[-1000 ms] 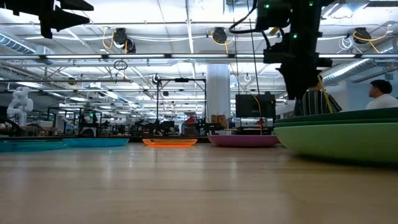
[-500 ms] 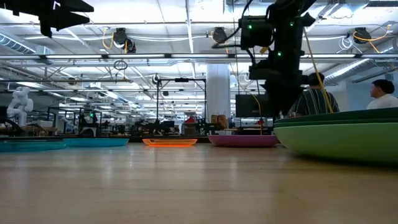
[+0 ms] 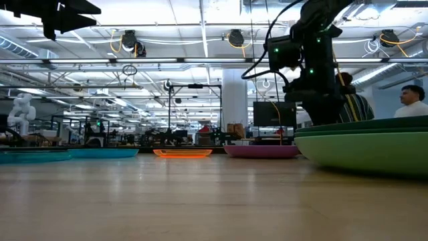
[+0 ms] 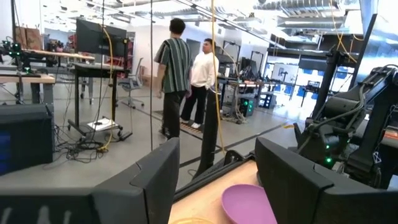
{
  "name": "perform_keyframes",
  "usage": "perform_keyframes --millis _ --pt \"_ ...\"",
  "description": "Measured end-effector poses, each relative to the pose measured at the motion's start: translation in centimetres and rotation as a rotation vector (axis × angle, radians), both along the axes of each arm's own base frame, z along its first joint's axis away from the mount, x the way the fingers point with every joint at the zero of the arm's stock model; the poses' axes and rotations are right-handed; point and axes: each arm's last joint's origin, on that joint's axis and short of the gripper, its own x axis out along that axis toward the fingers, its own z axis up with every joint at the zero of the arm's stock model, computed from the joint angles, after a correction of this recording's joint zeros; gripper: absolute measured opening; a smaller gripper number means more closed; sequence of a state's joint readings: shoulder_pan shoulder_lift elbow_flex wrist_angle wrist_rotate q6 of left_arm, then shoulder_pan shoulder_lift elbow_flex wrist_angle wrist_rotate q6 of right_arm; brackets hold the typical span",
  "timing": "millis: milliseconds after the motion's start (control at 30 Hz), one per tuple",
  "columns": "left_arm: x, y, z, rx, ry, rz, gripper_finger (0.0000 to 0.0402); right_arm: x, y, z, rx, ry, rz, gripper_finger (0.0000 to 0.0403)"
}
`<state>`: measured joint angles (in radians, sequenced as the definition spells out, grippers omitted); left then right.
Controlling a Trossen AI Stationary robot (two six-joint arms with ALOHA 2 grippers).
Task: Stack plastic plates
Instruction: Stack the black plate on top of the dark green plate
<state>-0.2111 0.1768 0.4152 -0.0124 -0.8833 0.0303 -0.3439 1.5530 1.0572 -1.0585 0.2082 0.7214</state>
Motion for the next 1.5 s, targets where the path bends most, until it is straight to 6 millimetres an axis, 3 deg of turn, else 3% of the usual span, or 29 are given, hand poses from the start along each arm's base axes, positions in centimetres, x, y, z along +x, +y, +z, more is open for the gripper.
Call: perform_keyframes --millis 467,1100,1267,1500 --pt "0.0 0.0 0.0 -0.004 -0.002 -0.001 0.0214 -0.7 0.2 -3.1 -0.021 -0.051 0.024 0.0146" --pt "0.0 0.0 -0.1 -0.003 0.003 0.0 0.0214 -1.2 0.3 -4.6 -0.056 -0.069 0.026 0.0141" --pt "0.0 0.0 -0.1 -0.003 0.003 0.0 0.0214 -1.3 0.3 -4.8 -0.055 -0.062 0.025 0.0112" --pt "0.0 0.0 -0.1 -0.005 0.001 -0.001 0.0214 -1.3 0.3 -4.8 -0.055 -0.063 0.025 0.0035"
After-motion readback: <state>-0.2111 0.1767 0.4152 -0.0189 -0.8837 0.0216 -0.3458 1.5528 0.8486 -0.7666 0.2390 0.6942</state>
